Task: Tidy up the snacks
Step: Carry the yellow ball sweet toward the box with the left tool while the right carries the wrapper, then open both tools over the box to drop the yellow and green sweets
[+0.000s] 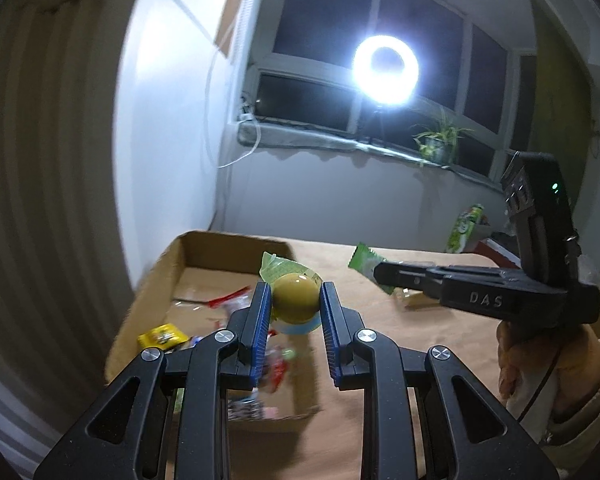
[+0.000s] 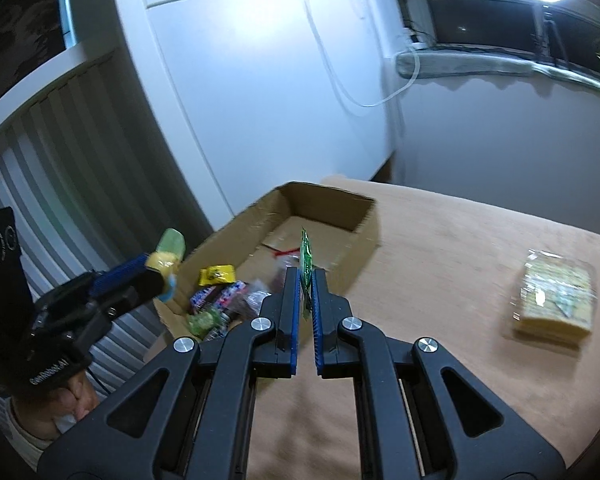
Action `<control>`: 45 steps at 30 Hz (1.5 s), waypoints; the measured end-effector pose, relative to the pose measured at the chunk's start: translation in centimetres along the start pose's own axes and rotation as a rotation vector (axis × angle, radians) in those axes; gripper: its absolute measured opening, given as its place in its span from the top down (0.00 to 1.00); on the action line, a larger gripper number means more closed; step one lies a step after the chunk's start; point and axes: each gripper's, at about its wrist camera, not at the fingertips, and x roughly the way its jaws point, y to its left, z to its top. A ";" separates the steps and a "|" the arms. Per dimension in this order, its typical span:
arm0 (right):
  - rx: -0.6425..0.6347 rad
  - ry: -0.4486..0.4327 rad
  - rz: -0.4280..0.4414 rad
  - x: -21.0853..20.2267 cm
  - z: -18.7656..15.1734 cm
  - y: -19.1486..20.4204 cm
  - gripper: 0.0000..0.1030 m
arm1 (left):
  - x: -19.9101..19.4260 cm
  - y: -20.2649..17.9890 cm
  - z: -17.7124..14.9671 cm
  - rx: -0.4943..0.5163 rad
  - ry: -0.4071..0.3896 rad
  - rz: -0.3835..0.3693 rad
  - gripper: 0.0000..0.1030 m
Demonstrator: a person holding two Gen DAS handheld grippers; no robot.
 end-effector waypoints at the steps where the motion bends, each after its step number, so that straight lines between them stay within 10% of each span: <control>1: -0.007 0.001 0.009 0.4 0.2 0.4 0.94 | -0.1 0.5 -0.2 -0.008 0.002 0.009 0.78; 16: -0.054 -0.006 0.060 4.3 2.5 2.5 0.94 | -0.4 5.2 0.5 -0.049 -0.008 0.092 0.78; 26: -0.073 0.054 0.050 11.7 5.5 1.0 0.94 | 6.5 6.7 1.6 -0.046 0.074 0.056 0.74; 29: -0.045 0.139 0.029 14.0 4.7 0.0 0.88 | 8.9 7.0 0.5 -0.067 0.156 0.088 0.62; 33: -0.060 0.120 0.009 12.7 2.3 -0.1 0.77 | 7.8 6.8 -1.1 -0.086 0.138 0.144 0.23; 36: -0.050 0.101 -0.007 11.3 1.2 0.1 0.73 | 6.7 6.5 -1.6 -0.088 0.136 0.180 0.23; 40: -0.060 0.045 -0.041 9.1 0.7 0.6 0.29 | 4.9 5.6 -1.4 -0.052 0.122 0.223 0.23; 45: -0.090 0.007 -0.095 7.6 0.9 1.1 0.08 | 2.2 4.2 -0.1 0.008 0.035 0.270 0.20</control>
